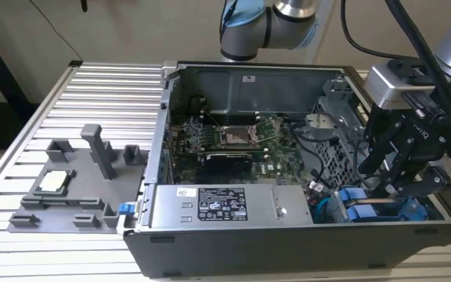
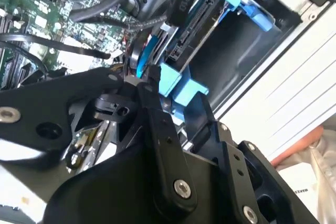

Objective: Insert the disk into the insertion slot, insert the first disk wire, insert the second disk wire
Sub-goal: 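Insert the disk into the insertion slot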

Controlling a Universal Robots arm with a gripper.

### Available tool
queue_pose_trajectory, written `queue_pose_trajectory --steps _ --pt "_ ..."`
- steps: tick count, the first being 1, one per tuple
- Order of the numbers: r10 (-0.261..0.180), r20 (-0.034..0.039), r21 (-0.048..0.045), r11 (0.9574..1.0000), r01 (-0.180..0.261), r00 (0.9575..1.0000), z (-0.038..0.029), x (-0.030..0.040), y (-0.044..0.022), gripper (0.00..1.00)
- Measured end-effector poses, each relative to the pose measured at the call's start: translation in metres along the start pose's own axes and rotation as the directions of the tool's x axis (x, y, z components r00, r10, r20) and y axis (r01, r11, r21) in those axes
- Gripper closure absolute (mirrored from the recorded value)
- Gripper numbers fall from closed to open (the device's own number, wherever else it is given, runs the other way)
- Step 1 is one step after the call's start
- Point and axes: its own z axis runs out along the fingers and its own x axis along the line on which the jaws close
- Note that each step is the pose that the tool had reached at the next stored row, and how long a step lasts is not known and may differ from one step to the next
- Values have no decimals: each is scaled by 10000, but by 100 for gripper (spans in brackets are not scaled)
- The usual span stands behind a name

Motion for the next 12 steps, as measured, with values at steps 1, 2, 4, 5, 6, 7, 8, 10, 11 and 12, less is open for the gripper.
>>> queue_pose_trajectory --steps 1,2,4,5,6,7,8,10,11,12 --pt "0 1 0 10000 0 10000 0 0 0 53" --pt "0 0 -2 10000 0 10000 -2 0 0 53" --pt "1 0 -18 10000 -1 10000 -33 1 2 53" --pt "1 2 -26 10000 -1 10000 -61 0 3 53" --pt "0 -1 -34 10000 0 10000 -94 0 4 53" --pt "1 -3 -39 10000 -1 10000 -126 0 6 53" --pt "1 -1 -41 10000 -1 10000 -155 -1 7 53" --pt "1 -1 -42 10000 -1 10000 -211 -7 9 53" --pt "0 0 -42 10000 0 10000 -216 -9 9 53" --pt "-2 16 -18 10000 2 10000 -216 -10 9 53"
